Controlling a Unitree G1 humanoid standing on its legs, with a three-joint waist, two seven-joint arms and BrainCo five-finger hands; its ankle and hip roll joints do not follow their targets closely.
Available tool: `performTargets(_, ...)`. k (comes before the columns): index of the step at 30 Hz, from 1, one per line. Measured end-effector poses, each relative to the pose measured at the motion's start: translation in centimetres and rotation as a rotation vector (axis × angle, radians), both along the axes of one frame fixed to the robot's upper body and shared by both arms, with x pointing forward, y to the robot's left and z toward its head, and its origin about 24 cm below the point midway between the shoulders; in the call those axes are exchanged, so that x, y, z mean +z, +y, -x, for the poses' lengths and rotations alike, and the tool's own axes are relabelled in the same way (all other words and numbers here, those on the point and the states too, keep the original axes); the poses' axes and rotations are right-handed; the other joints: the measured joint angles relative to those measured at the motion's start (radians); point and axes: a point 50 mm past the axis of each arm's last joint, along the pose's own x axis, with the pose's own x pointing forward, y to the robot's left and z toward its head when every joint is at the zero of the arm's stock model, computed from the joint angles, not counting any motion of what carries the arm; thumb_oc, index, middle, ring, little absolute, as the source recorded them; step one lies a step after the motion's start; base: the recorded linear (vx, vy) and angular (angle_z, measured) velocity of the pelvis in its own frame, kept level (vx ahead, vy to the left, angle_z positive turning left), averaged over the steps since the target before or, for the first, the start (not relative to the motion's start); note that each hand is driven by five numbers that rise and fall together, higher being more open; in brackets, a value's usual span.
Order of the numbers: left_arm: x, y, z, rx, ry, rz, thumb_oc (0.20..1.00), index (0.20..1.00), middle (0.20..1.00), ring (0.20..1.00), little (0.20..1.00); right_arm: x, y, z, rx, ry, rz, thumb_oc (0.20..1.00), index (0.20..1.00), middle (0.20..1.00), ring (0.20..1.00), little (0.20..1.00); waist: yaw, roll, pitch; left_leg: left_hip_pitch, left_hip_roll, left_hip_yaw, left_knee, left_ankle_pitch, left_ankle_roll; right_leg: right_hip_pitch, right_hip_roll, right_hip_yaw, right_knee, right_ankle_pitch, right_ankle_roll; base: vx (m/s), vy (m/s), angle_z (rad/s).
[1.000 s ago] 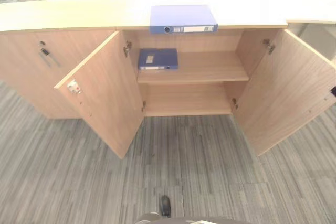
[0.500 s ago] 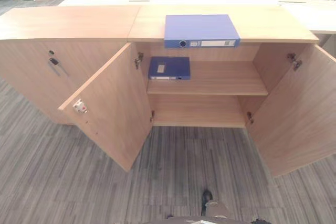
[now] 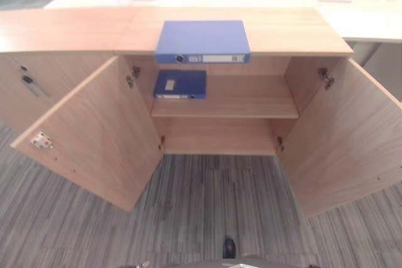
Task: Put the empty folder in the office cabinet
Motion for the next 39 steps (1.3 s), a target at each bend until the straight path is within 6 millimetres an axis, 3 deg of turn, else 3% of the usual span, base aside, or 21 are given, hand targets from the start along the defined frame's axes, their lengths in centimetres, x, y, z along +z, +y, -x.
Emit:
performTargets(2,0.3,-0.1,-1.7,0.002,-0.048,-0.003,1.0,1.0,1.0,1.0,1.0,0.1,-0.2,-0.4,0.004,-0.01,0.007,1.0,1.0,1.0,1.0,1.0,0.015,-0.017,0.039,-0.121,0.004,0.002,0.191,0.019,-0.013,0.001,-0.009,0.015,0.0,-0.009,-0.017,0.13,0.005,-0.15)
performTargets(4,0.3,-0.2,-1.8,0.01,-0.058,-0.004,1.0,1.0,1.0,1.0,1.0,0.2,-0.5,-0.8,0.01,-0.017,0.024,1.0,1.0,1.0,1.0,1.0,0.016,-0.04,0.054,-0.141,0.005,0.02,0.053,0.014,0.001,0.002,-0.018,0.011,-0.001,-0.025,-0.003,0.19,0.088,-0.21)
performTargets(5,0.3,-0.4,-1.9,0.003,-0.062,0.001,1.0,1.0,1.0,1.0,1.0,0.2,-0.6,-0.6,0.008,-0.01,0.03,1.0,1.0,1.0,1.0,1.0,0.015,-0.038,0.054,-0.122,0.001,0.03,-0.059,0.037,0.0,-0.005,-0.019,0.013,-0.001,-0.071,0.043,0.12,0.087,-0.23)
performTargets(6,0.1,-1.3,-1.8,0.001,-0.06,0.019,1.0,1.0,1.0,1.0,1.0,0.3,-1.2,-0.4,0.003,0.005,0.052,1.0,1.0,1.0,1.0,1.0,0.028,0.026,0.042,-0.127,0.051,0.012,-0.202,0.076,-0.001,-0.023,0.025,0.004,0.078,-0.127,0.014,0.16,0.137,-0.26)
performTargets(7,0.1,-1.2,-1.8,-0.004,-0.062,0.014,1.0,1.0,1.0,1.0,1.0,0.4,-1.3,-0.4,0.002,0.009,0.056,1.0,1.0,1.0,1.0,1.0,0.029,0.012,0.039,-0.13,0.048,-0.003,-0.27,0.107,-0.044,-0.036,0.004,0.003,0.11,-0.123,0.002,0.14,0.152,-0.3)
performTargets(8,0.2,-1.4,-2.4,-0.009,-0.081,0.02,1.0,1.0,1.0,1.0,1.0,0.4,-1.6,-0.2,-0.001,0.01,0.061,1.0,1.0,1.0,1.0,1.0,0.032,0.022,0.043,-0.125,0.061,-0.011,-0.318,0.132,-0.046,-0.025,0.02,-0.014,0.087,-0.048,-0.052,0.15,0.178,-0.05)
performTargets(9,0.1,-1.9,-2.4,-0.011,-0.075,0.033,1.0,1.0,1.0,1.0,1.0,0.5,-2.0,-0.1,-0.004,0.013,0.073,1.0,1.0,1.0,1.0,1.0,0.023,0.048,0.042,-0.145,0.069,-0.013,-0.365,0.156,-0.046,0.004,0.041,-0.019,0.029,-0.053,-0.039,0.17,0.196,-0.18)
performTargets(11,0.1,-1.9,-2.3,-0.009,-0.072,0.032,1.0,1.0,1.0,1.0,1.0,0.5,-2.0,-0.1,-0.004,0.014,0.073,1.0,1.0,1.0,1.0,1.0,0.027,0.046,0.042,-0.139,0.058,-0.004,-0.384,0.161,-0.045,0.009,0.038,-0.014,0.013,-0.058,-0.031,0.14,0.154,-0.36)
performTargets(12,0.0,-1.8,-1.5,-0.002,-0.05,0.03,1.0,1.0,1.0,1.0,1.0,0.6,-1.9,-0.4,0.001,0.004,0.072,1.0,1.0,1.0,1.0,1.0,0.035,0.048,0.041,-0.136,0.041,0.042,-0.346,0.175,-0.025,0.032,0.032,0.01,0.001,-0.087,0.001,0.22,0.269,-0.57)
performTargets(17,-0.4,-1.8,0.6,0.016,0.012,0.032,1.0,1.0,1.0,1.0,1.0,0.2,-1.8,3.1,-0.026,0.084,0.064,1.0,1.0,1.0,1.0,1.0,0.014,0.069,-0.041,-0.055,0.018,0.037,-0.299,0.155,0.025,0.069,0.008,-0.036,0.012,-0.063,-0.005,0.2,0.332,-0.23)
performTargets(18,-0.3,-1.8,0.3,0.016,0.006,0.037,1.0,1.0,1.0,1.0,1.0,0.1,-1.6,3.6,-0.04,0.095,0.058,1.0,1.0,1.0,1.0,1.0,0.013,0.064,-0.051,-0.024,-0.023,0.037,-0.342,0.159,0.087,0.046,-0.027,-0.024,0.082,-0.073,0.035,0.05,0.195,-0.12)
performTargets(19,-0.3,-1.8,0.3,0.016,0.006,0.037,1.0,1.0,1.0,1.0,1.0,0.1,-1.6,3.6,-0.04,0.095,0.058,1.0,1.0,1.0,1.0,1.0,0.013,0.064,-0.051,-0.024,-0.023,0.037,-0.342,0.159,0.087,0.046,-0.027,-0.024,0.082,-0.073,0.035,0.02,0.196,-0.19)
performTargets(20,-0.4,-1.9,0.7,0.016,0.017,0.039,1.0,1.0,1.0,1.0,1.0,0.1,-1.7,3.5,-0.053,0.09,0.059,1.0,1.0,1.0,1.0,1.0,0.013,0.061,-0.048,0.014,-0.054,0.037,-0.383,0.159,0.129,0.013,-0.056,-0.013,0.177,-0.113,0.047,0.01,0.191,-0.11)
performTargets(22,-0.3,-1.4,0.2,0.011,0.0,0.026,1.0,1.0,1.0,1.0,1.0,0.0,-1.2,3.5,-0.052,0.086,0.045,1.0,1.0,1.0,1.0,1.0,0.006,0.067,-0.054,0.038,-0.076,0.051,-0.392,0.182,0.13,-0.01,-0.085,0.004,0.256,-0.143,0.061,0.02,0.221,-0.14)
performTargets(23,-0.1,-0.8,-0.4,0.009,-0.013,0.01,1.0,1.0,1.0,1.0,1.0,-0.1,-0.4,2.0,-0.041,0.046,0.024,1.0,1.0,1.0,1.0,1.0,0.001,0.075,-0.029,0.057,-0.1,0.073,-0.392,0.163,0.164,-0.115,-0.126,0.016,0.494,-0.143,0.066,0.07,0.172,-0.22)
performTargets(25,0.2,-0.3,-1.5,-0.008,-0.043,-0.008,1.0,1.0,1.0,1.0,1.0,-0.1,0.0,0.5,-0.03,-0.004,0.013,1.0,1.0,1.0,1.0,1.0,-0.011,0.073,-0.002,0.088,-0.12,0.069,-0.383,0.161,0.172,-0.218,-0.171,-0.028,0.673,-0.179,0.058,0.11,0.071,-0.07)
performTargets(27,0.4,0.4,-1.8,-0.012,-0.058,-0.028,1.0,1.0,1.0,1.0,1.0,-0.1,0.3,0.2,-0.025,-0.017,0.004,1.0,1.0,1.0,1.0,1.0,-0.016,0.082,-0.003,0.085,-0.124,0.067,-0.385,0.143,0.153,-0.244,-0.152,-0.038,0.52,-0.193,0.062,0.13,-0.037,0.2)
performTargets(28,0.8,1.4,-2.5,-0.014,-0.086,-0.052,1.0,1.0,1.0,1.0,1.0,-0.1,0.4,0.3,-0.028,-0.011,0.001,1.0,1.0,1.0,1.0,1.0,-0.019,0.081,0.003,0.083,-0.126,0.05,-0.387,0.135,0.15,-0.244,-0.111,0.008,0.389,-0.181,0.086,0.18,-0.042,0.47)
performTargets(33,3.1,5.1,-6.4,-0.012,-0.272,-0.169,1.0,1.0,1.0,1.0,1.0,-0.1,-0.4,1.8,-0.053,0.045,0.026,1.0,1.0,1.0,1.0,1.0,-0.002,0.052,-0.035,0.101,-0.14,0.064,-0.392,0.104,0.166,-0.225,-0.049,0.031,0.46,-0.182,0.08,0.12,-0.08,0.23)
performTargets(36,3.3,4.2,-6.2,0.02,-0.355,-0.142,1.0,1.0,1.0,1.0,1.0,0.0,-1.1,2.3,-0.086,0.042,0.044,1.0,1.0,1.0,1.0,1.0,-0.009,0.053,-0.049,0.103,-0.144,0.038,-0.381,0.111,0.176,-0.084,-0.088,0.031,0.266,-0.168,0.098,0.02,-0.049,0.08)
performTargets(39,4.6,2.9,-5.5,-0.006,-0.479,-0.09,1.0,1.0,1.0,1.0,1.0,-0.1,-0.8,2.9,-0.105,0.043,0.037,1.0,1.0,1.0,1.0,1.0,0.002,0.012,-0.048,0.104,-0.159,0.023,-0.381,0.111,0.175,0.058,-0.124,0.033,0.068,-0.048,0.123,0.05,-0.06,0.22)
